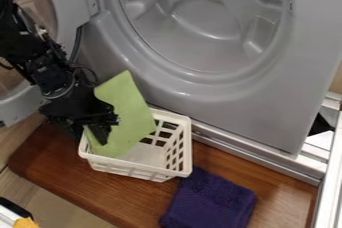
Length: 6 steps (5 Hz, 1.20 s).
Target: Moved the basket on the left side of the table
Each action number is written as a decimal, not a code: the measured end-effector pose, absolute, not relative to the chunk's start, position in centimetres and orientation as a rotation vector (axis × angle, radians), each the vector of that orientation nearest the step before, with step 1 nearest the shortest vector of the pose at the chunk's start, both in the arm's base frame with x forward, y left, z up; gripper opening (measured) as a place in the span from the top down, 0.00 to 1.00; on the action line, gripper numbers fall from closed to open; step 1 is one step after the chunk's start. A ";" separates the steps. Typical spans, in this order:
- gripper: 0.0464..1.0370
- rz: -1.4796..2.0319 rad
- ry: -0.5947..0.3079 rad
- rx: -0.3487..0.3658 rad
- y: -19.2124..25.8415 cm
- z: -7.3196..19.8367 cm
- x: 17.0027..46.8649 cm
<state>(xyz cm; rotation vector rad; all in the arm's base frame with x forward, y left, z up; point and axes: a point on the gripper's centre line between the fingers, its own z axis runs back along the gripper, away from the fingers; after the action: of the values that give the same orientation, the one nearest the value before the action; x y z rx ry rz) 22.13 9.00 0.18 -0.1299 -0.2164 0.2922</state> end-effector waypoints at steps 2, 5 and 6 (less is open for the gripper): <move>0.03 0.260 -0.220 -0.143 7.8 0.3 22.8; 0.04 0.120 -0.231 -0.122 5.6 5.1 24.1; 0.04 0.090 -0.257 -0.104 4.7 7.6 24.3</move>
<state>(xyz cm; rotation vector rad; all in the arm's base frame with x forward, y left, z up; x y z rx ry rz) 24.31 4.72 7.64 -0.1042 -0.2574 0.0897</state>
